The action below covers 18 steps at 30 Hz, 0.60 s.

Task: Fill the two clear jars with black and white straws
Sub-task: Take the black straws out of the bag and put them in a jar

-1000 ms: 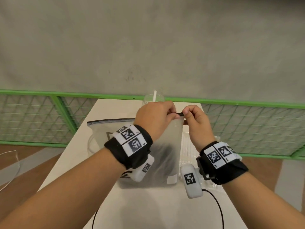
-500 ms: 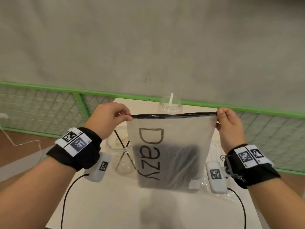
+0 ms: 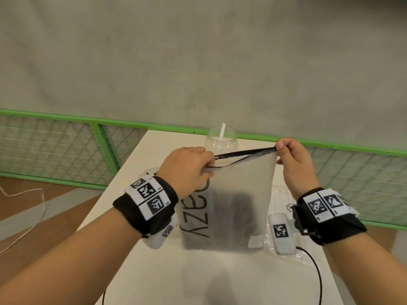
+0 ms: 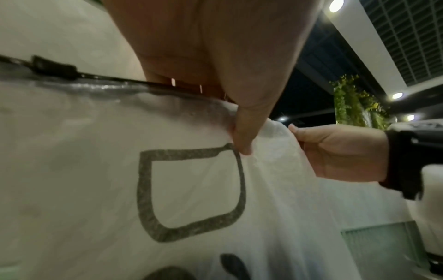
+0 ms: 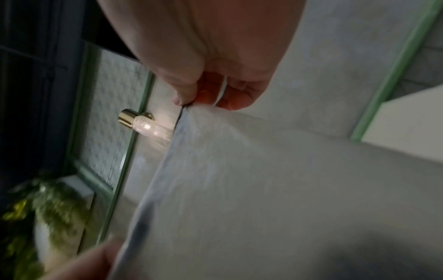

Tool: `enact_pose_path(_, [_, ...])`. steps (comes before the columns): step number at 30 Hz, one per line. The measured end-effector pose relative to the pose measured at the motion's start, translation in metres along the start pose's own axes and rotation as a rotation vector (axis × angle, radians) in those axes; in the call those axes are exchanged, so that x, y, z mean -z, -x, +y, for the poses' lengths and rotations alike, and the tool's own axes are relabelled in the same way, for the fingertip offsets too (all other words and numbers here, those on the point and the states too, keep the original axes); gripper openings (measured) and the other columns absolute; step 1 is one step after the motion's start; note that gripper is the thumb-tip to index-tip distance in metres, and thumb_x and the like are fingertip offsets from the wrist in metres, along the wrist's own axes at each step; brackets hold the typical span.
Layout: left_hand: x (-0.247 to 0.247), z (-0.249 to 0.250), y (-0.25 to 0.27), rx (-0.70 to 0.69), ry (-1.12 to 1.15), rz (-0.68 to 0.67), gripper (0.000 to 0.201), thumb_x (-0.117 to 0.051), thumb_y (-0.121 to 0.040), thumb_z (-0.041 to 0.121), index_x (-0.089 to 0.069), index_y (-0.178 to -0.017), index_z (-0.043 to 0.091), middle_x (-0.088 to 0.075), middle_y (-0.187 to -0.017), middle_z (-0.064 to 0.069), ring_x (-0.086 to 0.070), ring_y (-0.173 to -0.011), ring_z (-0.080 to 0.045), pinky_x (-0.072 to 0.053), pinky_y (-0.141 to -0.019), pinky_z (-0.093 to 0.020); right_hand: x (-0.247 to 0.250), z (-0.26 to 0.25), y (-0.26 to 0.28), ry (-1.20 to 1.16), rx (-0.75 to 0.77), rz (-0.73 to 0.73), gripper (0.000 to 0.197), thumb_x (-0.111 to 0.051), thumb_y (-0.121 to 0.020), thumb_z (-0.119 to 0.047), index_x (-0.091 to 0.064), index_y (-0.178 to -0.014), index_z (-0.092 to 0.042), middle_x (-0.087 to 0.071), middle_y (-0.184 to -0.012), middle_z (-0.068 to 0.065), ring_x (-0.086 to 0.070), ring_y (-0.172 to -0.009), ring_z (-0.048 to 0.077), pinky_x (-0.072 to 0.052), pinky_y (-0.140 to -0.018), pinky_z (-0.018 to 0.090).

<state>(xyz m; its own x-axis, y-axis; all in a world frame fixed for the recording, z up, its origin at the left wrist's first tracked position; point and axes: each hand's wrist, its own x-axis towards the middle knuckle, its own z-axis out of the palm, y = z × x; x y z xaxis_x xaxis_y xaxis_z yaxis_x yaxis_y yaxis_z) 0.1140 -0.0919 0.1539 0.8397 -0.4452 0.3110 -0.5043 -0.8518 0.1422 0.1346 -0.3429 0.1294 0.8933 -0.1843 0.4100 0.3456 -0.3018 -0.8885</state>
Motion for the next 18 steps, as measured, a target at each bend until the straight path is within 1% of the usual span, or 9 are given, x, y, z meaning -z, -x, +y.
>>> enact_pose_path(2, [-0.002,0.001,0.004,-0.093,0.071,0.017,0.006,-0.061,-0.084,0.024,-0.058,-0.089,0.024,-0.056,-0.088,0.006,-0.056,-0.078,-0.021,-0.039,-0.064,-0.028,0.005,-0.006,0.003,0.208,0.168,0.026,0.015,-0.049,-0.095,-0.021,-0.053,-0.083,-0.028,-0.051,-0.086,-0.01,-0.048,-0.081,0.002,-0.039,-0.078,0.028])
enact_pose_path(4, [-0.005,0.006,0.009,-0.182,0.096,0.013,0.013,-0.061,-0.079,0.015,-0.061,-0.089,0.024,-0.058,-0.09,0.004,-0.058,-0.077,-0.021,-0.046,-0.06,-0.032,0.005,-0.017,0.013,0.389,0.384,-0.03,0.01,-0.05,-0.093,-0.028,-0.057,-0.096,-0.021,-0.052,-0.096,-0.01,-0.047,-0.091,0.005,-0.037,-0.082,0.026])
enact_pose_path(7, [-0.01,0.011,0.014,-0.238,0.134,0.02,0.019,-0.06,-0.074,0.013,-0.064,-0.088,0.025,-0.059,-0.091,0.003,-0.059,-0.075,-0.021,-0.05,-0.056,-0.035,-0.009,-0.036,0.03,0.647,0.57,-0.384,0.045,-0.051,-0.083,-0.058,-0.06,-0.109,-0.022,-0.058,-0.103,-0.013,-0.045,-0.104,0.009,-0.033,-0.092,0.029])
enact_pose_path(9, [-0.014,0.012,0.017,-0.242,0.142,0.032,0.02,-0.059,-0.073,0.013,-0.064,-0.087,0.026,-0.058,-0.09,0.004,-0.058,-0.072,-0.022,-0.05,-0.054,-0.036,-0.015,-0.035,0.034,0.902,0.633,-0.591,0.052,-0.049,-0.073,-0.07,-0.064,-0.1,-0.028,-0.064,-0.091,-0.015,-0.053,-0.098,0.013,-0.033,-0.096,0.036])
enact_pose_path(11, [-0.018,0.009,0.022,-0.223,0.16,0.052,0.021,-0.054,-0.073,0.015,-0.062,-0.088,0.028,-0.058,-0.091,0.006,-0.057,-0.071,-0.021,-0.05,-0.053,-0.036,-0.014,-0.026,0.033,1.069,0.66,-0.668,0.036,-0.061,-0.07,-0.062,-0.067,-0.085,-0.03,-0.067,-0.073,-0.014,-0.061,-0.08,0.016,-0.039,-0.097,0.044])
enact_pose_path(13, [-0.019,0.007,0.027,-0.206,0.17,0.051,0.017,-0.051,-0.076,0.023,-0.059,-0.09,0.03,-0.056,-0.092,0.009,-0.056,-0.069,-0.018,-0.049,-0.052,-0.034,-0.011,-0.017,0.033,1.121,0.678,-0.667,0.019,-0.078,-0.066,-0.043,-0.066,-0.075,-0.031,-0.064,-0.062,-0.012,-0.062,-0.067,0.016,-0.045,-0.093,0.045])
enact_pose_path(14, [-0.017,0.007,0.029,-0.186,0.168,0.026,0.013,-0.05,-0.08,0.033,-0.057,-0.091,0.032,-0.054,-0.091,0.012,-0.054,-0.068,-0.015,-0.049,-0.053,-0.033,-0.01,-0.012,0.034,1.126,0.676,-0.661,0.017,-0.08,-0.066,-0.032,-0.065,-0.074,-0.03,-0.062,-0.061,-0.012,-0.062,-0.063,0.016,-0.047,-0.09,0.044])
enact_pose_path(16, [-0.013,0.005,0.031,-0.099,0.189,-0.078,0.033,-0.044,-0.079,0.062,-0.053,-0.096,0.035,-0.053,-0.085,0.016,-0.052,-0.068,-0.007,-0.047,-0.059,-0.028,-0.007,-0.007,0.037,1.08,0.639,-0.637,0.02,-0.076,-0.069,-0.017,-0.064,-0.078,-0.029,-0.061,-0.065,-0.012,-0.062,-0.062,0.016,-0.049,-0.082,0.04])
enact_pose_path(18, [-0.011,0.001,0.031,0.045,0.289,-0.176,0.051,-0.029,-0.077,0.076,-0.05,-0.1,0.036,-0.059,-0.078,0.012,-0.055,-0.069,-0.004,-0.046,-0.063,-0.028,-0.006,-0.005,0.04,0.979,0.602,-0.632,0.023,-0.072,-0.072,-0.01,-0.066,-0.087,-0.026,-0.06,-0.07,-0.009,-0.062,-0.063,0.019,-0.048,-0.065,0.032])
